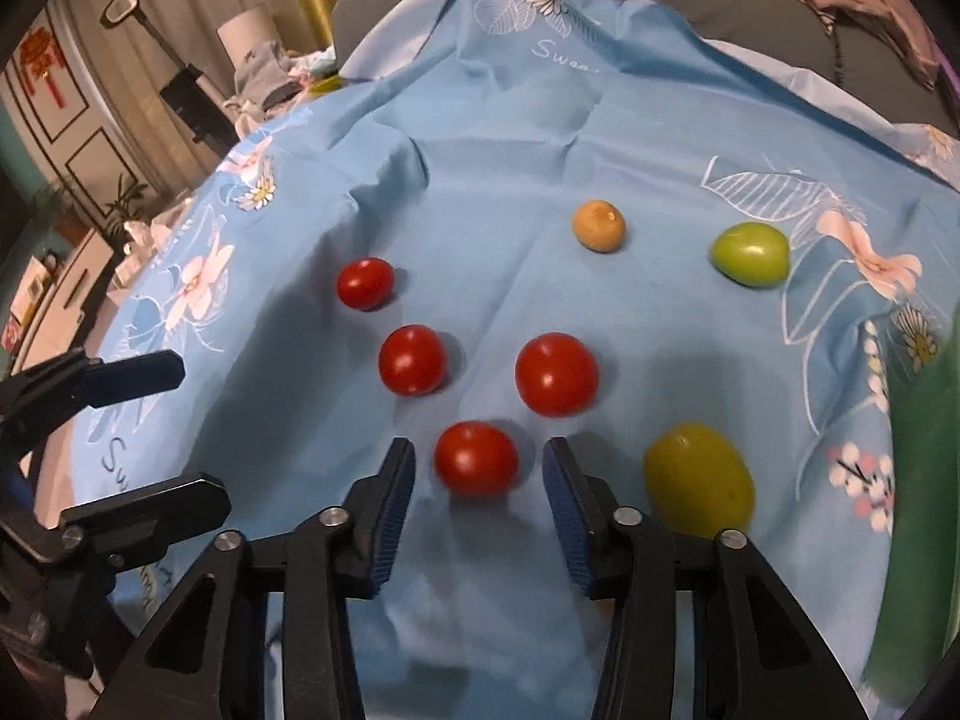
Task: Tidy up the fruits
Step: 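Grasp a red cherry tomato with the right tool while the left tool grasps another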
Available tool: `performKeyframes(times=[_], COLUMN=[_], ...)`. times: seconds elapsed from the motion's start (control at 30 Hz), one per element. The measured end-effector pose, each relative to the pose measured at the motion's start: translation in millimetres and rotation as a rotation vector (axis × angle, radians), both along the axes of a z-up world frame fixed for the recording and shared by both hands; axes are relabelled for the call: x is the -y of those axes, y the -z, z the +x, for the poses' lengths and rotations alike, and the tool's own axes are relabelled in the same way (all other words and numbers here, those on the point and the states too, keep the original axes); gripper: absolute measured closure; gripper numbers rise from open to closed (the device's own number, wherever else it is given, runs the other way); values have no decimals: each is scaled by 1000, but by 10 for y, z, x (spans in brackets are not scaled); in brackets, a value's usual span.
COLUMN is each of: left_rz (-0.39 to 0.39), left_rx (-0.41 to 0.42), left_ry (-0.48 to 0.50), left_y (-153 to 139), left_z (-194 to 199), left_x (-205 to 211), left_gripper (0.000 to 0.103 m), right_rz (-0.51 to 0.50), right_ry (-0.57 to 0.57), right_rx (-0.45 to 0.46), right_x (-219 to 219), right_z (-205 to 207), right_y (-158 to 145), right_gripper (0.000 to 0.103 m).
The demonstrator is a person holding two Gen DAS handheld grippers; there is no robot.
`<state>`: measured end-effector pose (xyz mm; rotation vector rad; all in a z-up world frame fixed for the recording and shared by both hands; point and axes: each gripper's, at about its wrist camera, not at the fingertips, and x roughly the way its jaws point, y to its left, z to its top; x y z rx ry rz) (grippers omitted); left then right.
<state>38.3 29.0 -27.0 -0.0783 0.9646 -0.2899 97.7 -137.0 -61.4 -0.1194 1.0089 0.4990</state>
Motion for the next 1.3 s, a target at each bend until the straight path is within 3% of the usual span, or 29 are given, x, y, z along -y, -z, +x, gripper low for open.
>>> performKeyframes(times=[0.07,0.2,0.53,0.9,1.07,1.3], left_rz=[-1,2,34,136,148,125], left_rx=[-2,-8,-24,-63,-54,-68], left_ry=[4,23,78,77,58,52], left_y=[8,24,102,377,384,352], left_z=[44,124,426,687,723,697], left_x=[16,95,385,576,563,537], left_gripper=[22,29,35,67,75,75], right_rz=[-8,9,112,165,173,177], right_ry=[-14,-12,51,67,70,85], right_rx=[-2,5,33,65,74,88], right_x=[-31,16,459,633,644,691], right_z=[28,33,-183,-300,-286,-335], right_y=[25,36,-149,-259,-270,-301], right_gripper=[72,72,72,72,72,72])
